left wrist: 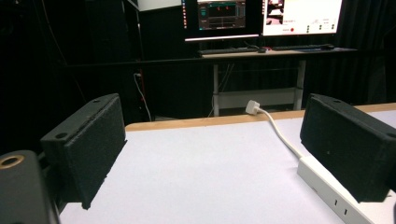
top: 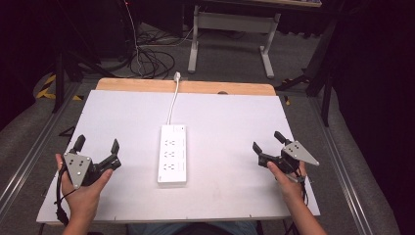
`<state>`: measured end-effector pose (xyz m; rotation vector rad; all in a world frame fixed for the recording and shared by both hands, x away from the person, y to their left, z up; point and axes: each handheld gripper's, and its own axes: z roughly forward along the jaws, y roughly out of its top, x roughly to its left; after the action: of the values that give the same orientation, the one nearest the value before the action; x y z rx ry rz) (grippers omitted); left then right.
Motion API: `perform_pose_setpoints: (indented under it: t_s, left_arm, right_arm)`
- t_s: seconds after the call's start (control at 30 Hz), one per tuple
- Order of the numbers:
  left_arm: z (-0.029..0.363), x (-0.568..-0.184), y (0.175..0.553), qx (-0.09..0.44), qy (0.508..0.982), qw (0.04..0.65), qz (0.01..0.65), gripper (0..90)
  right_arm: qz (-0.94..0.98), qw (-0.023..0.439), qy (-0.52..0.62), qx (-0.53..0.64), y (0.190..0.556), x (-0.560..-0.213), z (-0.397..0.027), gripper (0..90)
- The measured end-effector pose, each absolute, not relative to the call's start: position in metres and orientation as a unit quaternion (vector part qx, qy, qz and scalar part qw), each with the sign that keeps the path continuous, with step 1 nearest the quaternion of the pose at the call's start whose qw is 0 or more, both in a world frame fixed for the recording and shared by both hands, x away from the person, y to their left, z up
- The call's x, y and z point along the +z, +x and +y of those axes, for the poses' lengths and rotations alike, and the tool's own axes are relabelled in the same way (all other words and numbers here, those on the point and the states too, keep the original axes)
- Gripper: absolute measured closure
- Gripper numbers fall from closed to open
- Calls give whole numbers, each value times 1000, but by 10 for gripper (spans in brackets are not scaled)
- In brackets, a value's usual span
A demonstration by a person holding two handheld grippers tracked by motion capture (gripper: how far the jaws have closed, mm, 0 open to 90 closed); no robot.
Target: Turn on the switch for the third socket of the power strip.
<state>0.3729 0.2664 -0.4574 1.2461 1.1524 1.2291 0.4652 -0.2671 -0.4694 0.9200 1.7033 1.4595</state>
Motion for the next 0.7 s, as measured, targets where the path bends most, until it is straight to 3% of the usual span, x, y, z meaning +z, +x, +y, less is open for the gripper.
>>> perform_pose_setpoints:
  t_s: [0.37, 0.7]
  left_arm:
    - [267, -457, 372, 514, 510, 498, 478, 118]
    - [269, -457, 372, 515, 505, 498, 481, 251]
  right_arm:
    - [658, 350, 356, 564, 465, -469, -267, 88]
    - [658, 349, 357, 564, 466, -470, -267, 91]
